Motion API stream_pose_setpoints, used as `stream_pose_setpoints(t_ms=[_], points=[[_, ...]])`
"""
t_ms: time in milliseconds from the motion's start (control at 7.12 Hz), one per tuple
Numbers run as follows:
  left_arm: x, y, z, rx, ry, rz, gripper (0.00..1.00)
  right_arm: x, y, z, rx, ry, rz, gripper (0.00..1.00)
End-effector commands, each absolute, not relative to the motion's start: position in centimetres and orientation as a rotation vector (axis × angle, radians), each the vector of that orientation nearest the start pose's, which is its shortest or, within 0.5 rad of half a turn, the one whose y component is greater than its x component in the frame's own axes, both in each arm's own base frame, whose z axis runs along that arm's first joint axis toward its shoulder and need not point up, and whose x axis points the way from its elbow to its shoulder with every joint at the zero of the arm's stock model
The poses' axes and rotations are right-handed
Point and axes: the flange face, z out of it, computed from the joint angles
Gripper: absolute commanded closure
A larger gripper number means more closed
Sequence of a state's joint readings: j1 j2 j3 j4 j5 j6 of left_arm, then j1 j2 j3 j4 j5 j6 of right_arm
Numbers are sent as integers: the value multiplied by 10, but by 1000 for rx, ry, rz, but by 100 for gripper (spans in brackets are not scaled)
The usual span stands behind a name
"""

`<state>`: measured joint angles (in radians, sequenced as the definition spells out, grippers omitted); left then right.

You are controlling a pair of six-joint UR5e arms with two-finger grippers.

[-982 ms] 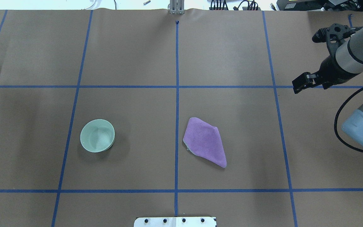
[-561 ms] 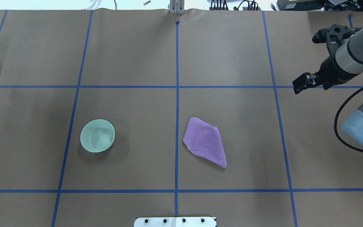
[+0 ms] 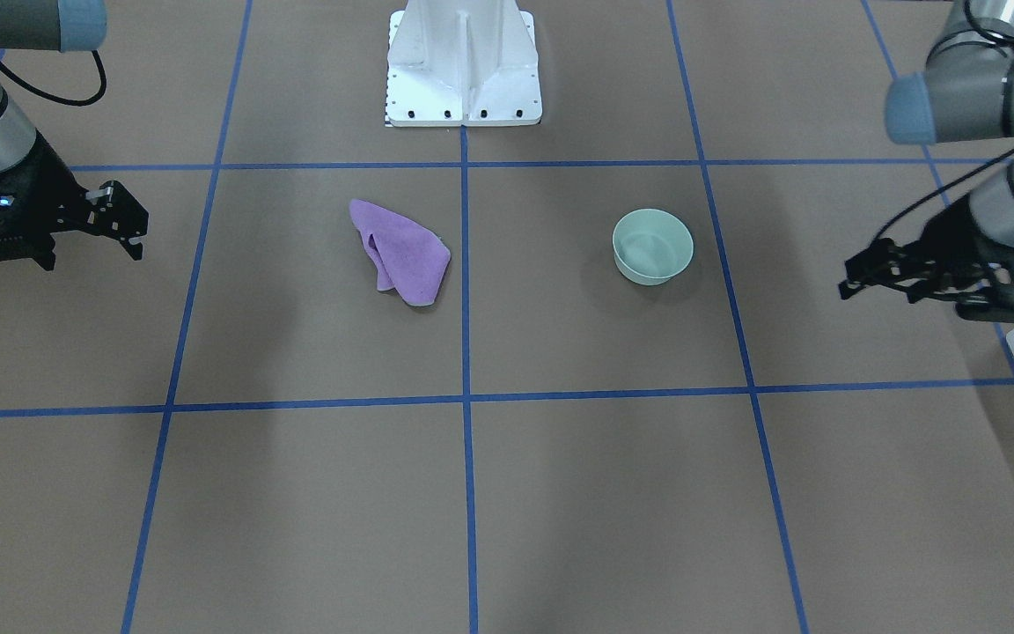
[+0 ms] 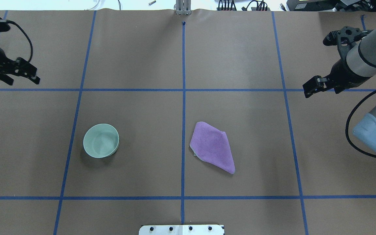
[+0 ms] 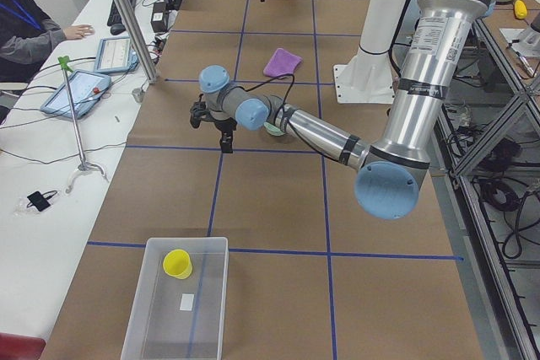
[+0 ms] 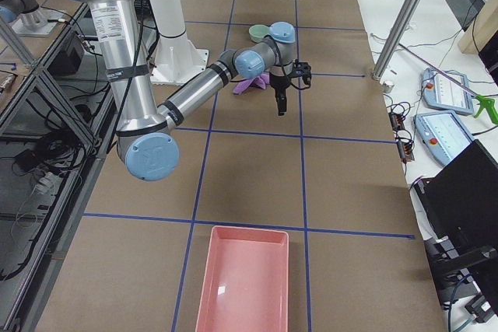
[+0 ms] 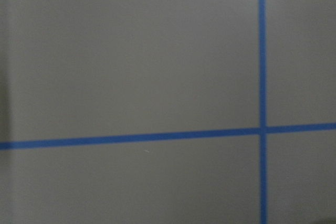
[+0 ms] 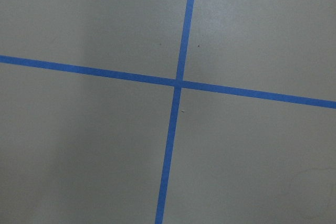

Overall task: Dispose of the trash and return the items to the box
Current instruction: 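Withdraw the left gripper from the clear bin, then reach the left gripper to the pale green bowl rim and grasp it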

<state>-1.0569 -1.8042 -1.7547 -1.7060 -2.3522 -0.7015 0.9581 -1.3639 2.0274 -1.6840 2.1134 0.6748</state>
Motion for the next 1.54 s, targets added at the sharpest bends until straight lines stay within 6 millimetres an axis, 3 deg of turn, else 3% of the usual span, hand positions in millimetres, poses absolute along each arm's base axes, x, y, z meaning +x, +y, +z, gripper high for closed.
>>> stream_pose_setpoints(t_ms=[0, 140, 421, 561, 702, 842, 1123, 1263, 1404], points=[[331, -484, 405, -21, 923, 58, 1, -247, -478, 351, 111, -739, -62, 0], [369, -461, 399, -32, 923, 48, 1, -257, -474, 352, 103, -731, -55, 0], [406, -431, 394, -66, 935, 92, 2, -260, -473, 351, 104, -730, -60, 0], [418, -424, 393, -51, 923, 104, 35, -260, -473, 353, 102, -728, -61, 0], [426, -422, 399, -54, 910, 108, 80, -260, -474, 354, 102, -723, -57, 0], [427, -422, 394, -48, 916, 112, 100, -260, -474, 354, 102, -723, -57, 0], [420, -421, 380, -32, 938, 113, 100, -260, -474, 354, 102, -723, -57, 0], [405, -423, 362, -9, 967, 108, 100, -260, -474, 353, 104, -724, -57, 0], [376, -434, 353, 16, 981, 72, 100, -261, -475, 350, 109, -729, -59, 0]])
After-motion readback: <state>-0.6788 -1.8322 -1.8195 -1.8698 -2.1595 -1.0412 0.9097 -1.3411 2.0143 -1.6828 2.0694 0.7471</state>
